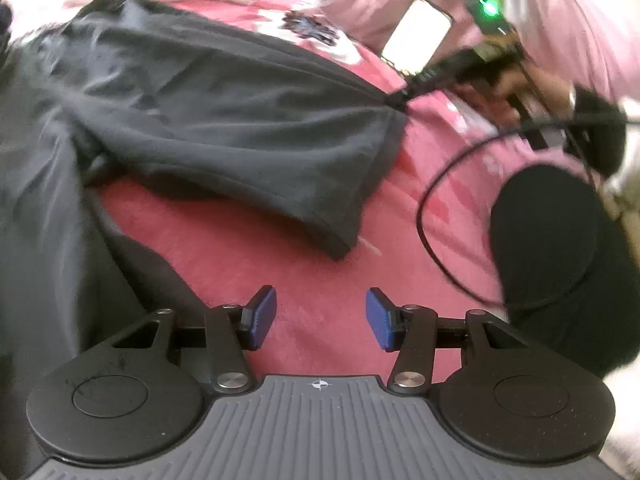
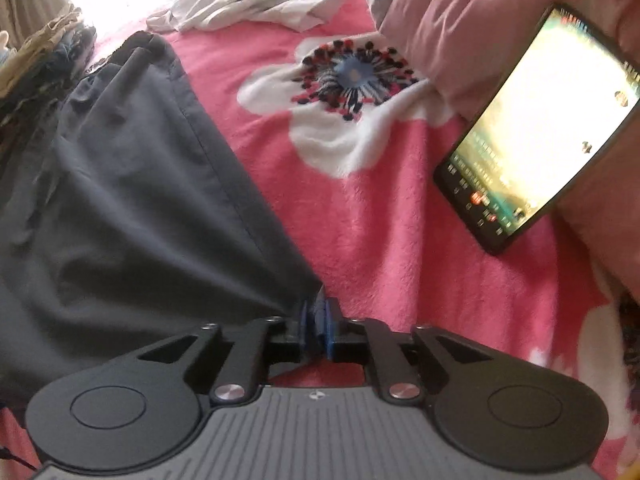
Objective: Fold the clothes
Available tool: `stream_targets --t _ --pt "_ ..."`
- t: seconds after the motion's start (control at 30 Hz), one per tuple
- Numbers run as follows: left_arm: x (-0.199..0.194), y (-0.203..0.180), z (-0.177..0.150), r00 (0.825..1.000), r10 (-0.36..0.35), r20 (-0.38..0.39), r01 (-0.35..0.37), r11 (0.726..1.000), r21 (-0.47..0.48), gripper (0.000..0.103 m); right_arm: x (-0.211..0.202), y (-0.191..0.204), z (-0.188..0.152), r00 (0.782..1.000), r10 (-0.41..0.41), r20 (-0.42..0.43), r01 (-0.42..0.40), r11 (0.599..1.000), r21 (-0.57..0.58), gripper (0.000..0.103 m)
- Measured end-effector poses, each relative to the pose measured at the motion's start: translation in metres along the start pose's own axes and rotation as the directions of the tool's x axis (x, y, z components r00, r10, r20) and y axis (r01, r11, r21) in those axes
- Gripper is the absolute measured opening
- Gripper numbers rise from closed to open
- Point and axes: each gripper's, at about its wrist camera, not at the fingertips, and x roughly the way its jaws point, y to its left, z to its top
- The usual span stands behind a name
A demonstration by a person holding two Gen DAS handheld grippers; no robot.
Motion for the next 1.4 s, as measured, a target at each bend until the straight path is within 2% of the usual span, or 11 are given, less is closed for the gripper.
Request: stream_targets --t 0.07,0.17,0.33,0.47,0.57,0.7,0.87,1.07,1.2,1.33,1.4 --pt "-0.003 0.011 0.003 0.999 -0.034 0.027 0.036 0.997 -0.072 0.049 -0.015 0.008 -0.002 0.997 -0.063 0.043 0.065 0.997 -0.033 0.028" --pt "-0.004 0.028 0.008 0.994 -0.081 0.069 0.092 0.981 -0.171 0.05 -0.044 0.019 -0.005 0.985 -0.104 0.141 0.114 0.991 -0.065 0.029" --pt "0.011 0.048 0.017 0.98 -0.176 0.091 0.194 0.942 -0.273 0.05 -0.089 0.054 -0.02 0.953 0.107 0.285 -0.092 0.994 -0.065 0.033" --pt "0.026 0.055 0.016 0.961 -0.264 0.086 0.277 0.903 -0.329 0.05 -0.094 0.089 -0.034 0.916 0.256 0.309 -0.245 0.967 -0.076 0.035" --pt "0.033 0.059 0.015 0.955 -0.283 0.093 0.297 0.88 -0.37 0.049 -0.084 0.106 -0.046 0.91 0.306 0.278 -0.306 0.951 -0.048 0.035" --pt "0.029 0.065 0.017 0.926 -0.346 0.149 0.377 0.834 -0.404 0.04 -0.082 0.117 -0.062 0.924 0.299 0.237 -0.292 0.954 -0.065 0.035" --pt "0.025 0.078 0.027 0.894 -0.404 0.195 0.446 0.753 -0.484 0.029 -0.101 0.124 -0.079 0.927 0.279 0.25 -0.248 0.957 -0.149 0.035" --pt "0.031 0.102 0.034 0.877 -0.407 0.256 0.471 0.618 -0.629 0.02 -0.112 0.143 -0.089 0.922 0.278 0.27 -0.185 0.928 -0.322 0.036" --pt "0.036 0.106 0.035 0.868 -0.414 0.275 0.483 0.569 -0.666 0.019 -0.112 0.158 -0.095 0.914 0.308 0.264 -0.174 0.886 -0.43 0.037" --pt "0.042 0.102 0.031 0.875 -0.423 0.237 0.462 0.58 -0.671 0.023 -0.106 0.174 -0.1 0.916 0.314 0.249 -0.152 0.848 -0.507 0.037" --pt "0.046 0.095 0.028 0.88 -0.433 0.193 0.442 0.602 -0.665 0.041 -0.104 0.176 -0.101 0.918 0.308 0.249 -0.144 0.845 -0.515 0.037"
